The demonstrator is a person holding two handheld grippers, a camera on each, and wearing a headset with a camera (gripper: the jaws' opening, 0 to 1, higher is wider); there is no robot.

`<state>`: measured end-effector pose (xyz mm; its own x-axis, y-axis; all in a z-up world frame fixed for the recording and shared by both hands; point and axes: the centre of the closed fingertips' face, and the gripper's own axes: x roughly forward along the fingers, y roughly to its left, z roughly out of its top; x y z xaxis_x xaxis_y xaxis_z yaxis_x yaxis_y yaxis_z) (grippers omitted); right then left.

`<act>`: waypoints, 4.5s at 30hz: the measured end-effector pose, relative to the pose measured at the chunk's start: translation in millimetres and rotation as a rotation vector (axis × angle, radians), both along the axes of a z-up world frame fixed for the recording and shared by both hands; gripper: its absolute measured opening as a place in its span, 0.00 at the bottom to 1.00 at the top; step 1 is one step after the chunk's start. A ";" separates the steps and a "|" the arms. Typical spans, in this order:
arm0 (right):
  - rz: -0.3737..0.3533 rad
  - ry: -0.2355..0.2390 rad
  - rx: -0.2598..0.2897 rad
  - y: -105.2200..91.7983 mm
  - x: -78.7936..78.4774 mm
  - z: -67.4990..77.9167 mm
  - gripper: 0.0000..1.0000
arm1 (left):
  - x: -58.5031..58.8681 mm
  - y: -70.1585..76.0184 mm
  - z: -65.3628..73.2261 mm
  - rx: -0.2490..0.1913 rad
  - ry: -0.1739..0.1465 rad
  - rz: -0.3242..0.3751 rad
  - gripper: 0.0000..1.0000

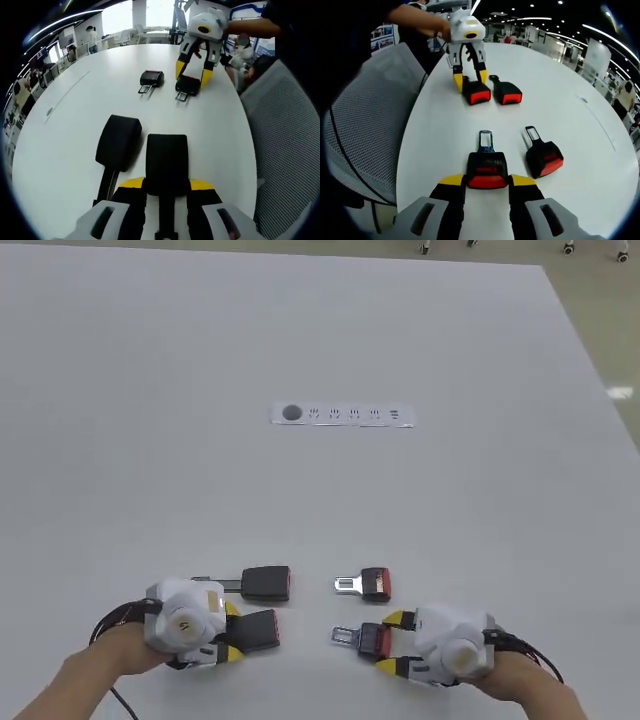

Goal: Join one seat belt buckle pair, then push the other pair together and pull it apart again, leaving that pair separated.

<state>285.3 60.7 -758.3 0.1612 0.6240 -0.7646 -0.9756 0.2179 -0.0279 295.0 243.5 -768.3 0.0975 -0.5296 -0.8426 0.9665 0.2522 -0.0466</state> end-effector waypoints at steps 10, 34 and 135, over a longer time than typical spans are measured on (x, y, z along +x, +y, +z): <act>0.066 -0.009 -0.023 3.4 -0.2 3.3 0.30 | -2.0 -1.3 0.1 0.033 0.016 -0.084 0.31; 0.187 -0.015 -0.044 31.2 5.4 -3.1 0.30 | -4.0 1.6 -5.3 0.138 0.022 -0.188 0.31; 0.136 -0.014 0.028 97.0 5.2 -14.4 0.28 | -1.5 5.2 -14.6 0.153 0.010 -0.190 0.31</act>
